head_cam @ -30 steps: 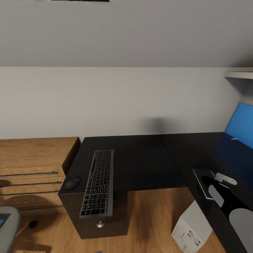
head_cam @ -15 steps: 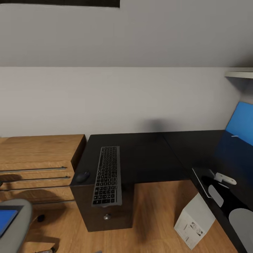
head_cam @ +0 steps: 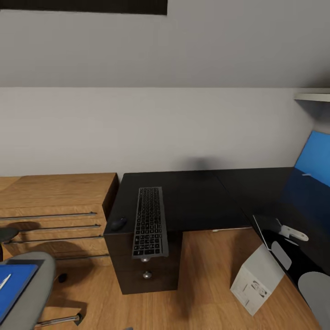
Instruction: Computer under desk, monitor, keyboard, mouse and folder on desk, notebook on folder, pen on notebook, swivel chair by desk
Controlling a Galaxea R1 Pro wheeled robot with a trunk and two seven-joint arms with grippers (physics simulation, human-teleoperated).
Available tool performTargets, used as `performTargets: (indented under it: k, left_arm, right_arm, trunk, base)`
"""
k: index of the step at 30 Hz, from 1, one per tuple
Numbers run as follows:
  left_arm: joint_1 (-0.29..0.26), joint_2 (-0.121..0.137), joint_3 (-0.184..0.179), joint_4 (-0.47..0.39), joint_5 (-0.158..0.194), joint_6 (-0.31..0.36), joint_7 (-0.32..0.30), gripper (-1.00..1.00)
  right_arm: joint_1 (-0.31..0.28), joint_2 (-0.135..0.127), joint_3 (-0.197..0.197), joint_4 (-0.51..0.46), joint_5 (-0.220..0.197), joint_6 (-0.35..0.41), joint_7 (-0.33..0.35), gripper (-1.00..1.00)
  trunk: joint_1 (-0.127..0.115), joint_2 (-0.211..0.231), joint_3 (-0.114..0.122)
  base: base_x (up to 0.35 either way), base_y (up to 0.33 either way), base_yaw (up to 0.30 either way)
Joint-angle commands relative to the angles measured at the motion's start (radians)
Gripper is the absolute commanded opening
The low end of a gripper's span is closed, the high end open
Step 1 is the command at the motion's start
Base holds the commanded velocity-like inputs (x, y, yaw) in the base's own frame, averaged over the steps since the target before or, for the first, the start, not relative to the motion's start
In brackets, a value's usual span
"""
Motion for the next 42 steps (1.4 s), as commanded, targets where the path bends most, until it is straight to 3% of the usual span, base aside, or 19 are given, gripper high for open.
performTargets:
  k: [1, 42]
  left_arm:
    - [-0.001, 0.001, -0.007, 0.000, 0.011, -0.007, 0.006, 1.00]
    - [-0.001, 0.001, -0.008, 0.002, 0.010, -0.005, 0.001, 1.00]
  right_arm:
    - [0.001, 0.000, 0.002, 0.027, -0.014, 0.006, -0.005, 1.00]
    - [0.001, 0.000, 0.002, 0.025, -0.014, 0.000, -0.005, 1.00]
  trunk:
    - [0.000, 0.000, -0.001]
    - [0.000, 0.000, -0.001]
  base:
    - [-0.035, 0.018, 0.000]
    - [-0.041, 0.061, 0.000]
